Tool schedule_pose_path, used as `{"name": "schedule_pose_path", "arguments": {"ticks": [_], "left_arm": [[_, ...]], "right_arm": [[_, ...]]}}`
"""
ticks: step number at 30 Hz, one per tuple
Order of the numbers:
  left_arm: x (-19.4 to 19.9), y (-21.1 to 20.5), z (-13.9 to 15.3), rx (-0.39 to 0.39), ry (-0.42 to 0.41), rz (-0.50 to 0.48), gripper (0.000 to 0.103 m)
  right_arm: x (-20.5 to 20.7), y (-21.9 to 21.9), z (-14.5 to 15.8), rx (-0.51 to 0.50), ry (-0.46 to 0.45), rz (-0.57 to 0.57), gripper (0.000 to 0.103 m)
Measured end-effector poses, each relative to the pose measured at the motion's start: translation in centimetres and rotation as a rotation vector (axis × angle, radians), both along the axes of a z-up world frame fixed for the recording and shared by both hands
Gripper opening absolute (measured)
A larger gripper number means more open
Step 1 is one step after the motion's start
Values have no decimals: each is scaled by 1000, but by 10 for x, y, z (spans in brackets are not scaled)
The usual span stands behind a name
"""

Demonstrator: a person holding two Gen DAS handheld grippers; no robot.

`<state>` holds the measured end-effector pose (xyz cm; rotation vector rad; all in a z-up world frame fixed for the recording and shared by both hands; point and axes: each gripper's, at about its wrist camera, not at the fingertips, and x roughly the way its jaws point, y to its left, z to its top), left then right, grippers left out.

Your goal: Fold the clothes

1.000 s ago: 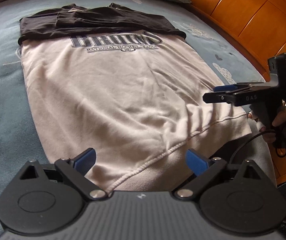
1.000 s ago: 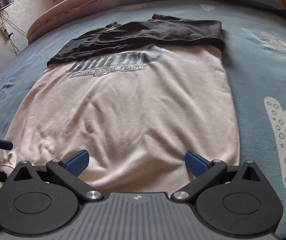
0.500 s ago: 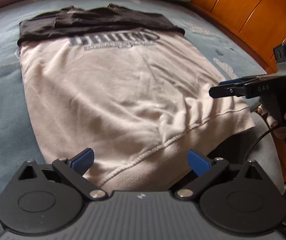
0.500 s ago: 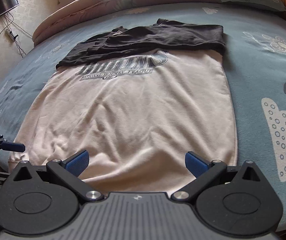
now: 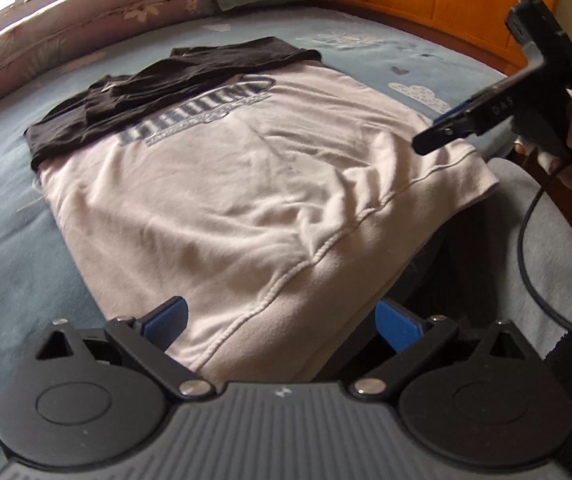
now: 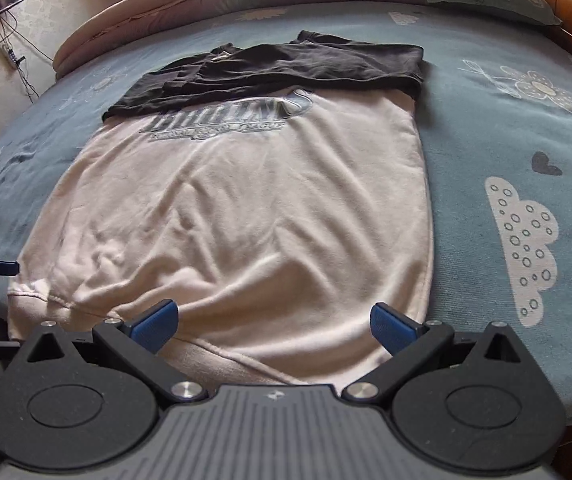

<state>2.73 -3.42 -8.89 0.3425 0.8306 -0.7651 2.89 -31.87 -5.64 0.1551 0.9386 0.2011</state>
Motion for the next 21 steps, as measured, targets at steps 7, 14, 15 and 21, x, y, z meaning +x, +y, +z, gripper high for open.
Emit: {"name": "schedule_pose_path", "arguments": {"ticks": [7,14,15,21], "left_arm": [[12,-22,-23,-76,132,1,99],[3,8,-9,-79,102,20,99],[0,10,-4,-55,61,9,99],[-30,-3,2,208,-252,-182,99]], "right_arm": [[12,26,-11,9,7,-31,103],[-2,19,-18,17,32,13,103],[-2,16,-15,14,32,17,103],[6,28,5,-267,-30,177,103]]}}
